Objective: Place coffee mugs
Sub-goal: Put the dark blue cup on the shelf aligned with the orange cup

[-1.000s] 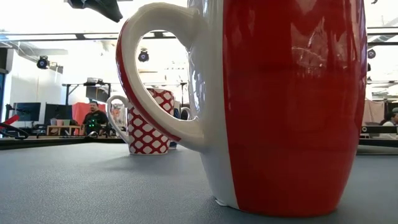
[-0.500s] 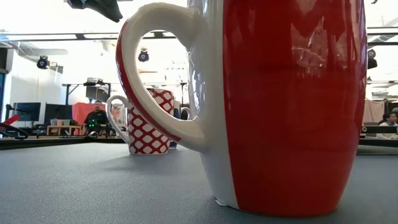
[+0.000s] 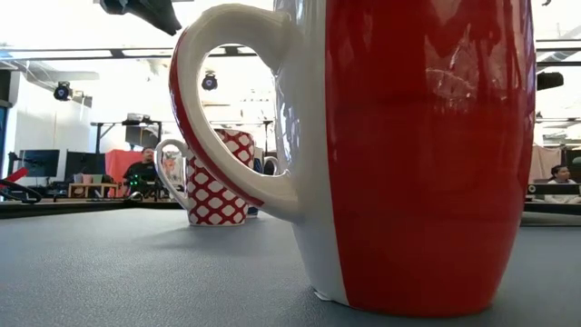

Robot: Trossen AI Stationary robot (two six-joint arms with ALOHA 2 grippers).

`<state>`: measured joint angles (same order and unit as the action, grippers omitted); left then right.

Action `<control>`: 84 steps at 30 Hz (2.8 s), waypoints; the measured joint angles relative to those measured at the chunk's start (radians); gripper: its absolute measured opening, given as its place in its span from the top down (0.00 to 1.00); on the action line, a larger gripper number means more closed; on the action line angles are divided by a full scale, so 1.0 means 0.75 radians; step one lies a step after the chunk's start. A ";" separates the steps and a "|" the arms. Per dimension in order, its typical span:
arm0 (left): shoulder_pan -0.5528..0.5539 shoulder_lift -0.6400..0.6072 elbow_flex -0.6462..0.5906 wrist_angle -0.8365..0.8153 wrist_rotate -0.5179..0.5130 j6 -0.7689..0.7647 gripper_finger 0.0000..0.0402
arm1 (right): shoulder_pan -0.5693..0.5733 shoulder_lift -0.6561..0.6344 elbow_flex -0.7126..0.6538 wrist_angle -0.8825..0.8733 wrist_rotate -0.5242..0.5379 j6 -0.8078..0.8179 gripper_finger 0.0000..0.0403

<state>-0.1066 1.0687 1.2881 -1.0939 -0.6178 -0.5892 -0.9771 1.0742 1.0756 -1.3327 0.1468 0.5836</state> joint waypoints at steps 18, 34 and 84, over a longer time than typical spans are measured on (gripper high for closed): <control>0.000 0.014 0.000 -0.001 0.001 0.009 0.77 | 0.352 -0.001 0.074 0.147 -0.052 0.120 0.81; 0.000 0.013 0.000 -0.009 0.001 0.010 0.77 | 0.352 0.185 0.076 0.149 -0.056 -0.001 0.81; 0.000 0.013 0.000 -0.010 0.001 0.010 0.77 | 0.281 0.176 0.071 0.157 0.078 0.006 0.97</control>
<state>-0.1066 1.0782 1.2881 -1.1011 -0.6174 -0.5819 -0.7666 1.2060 1.1286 -1.2148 0.2050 0.5884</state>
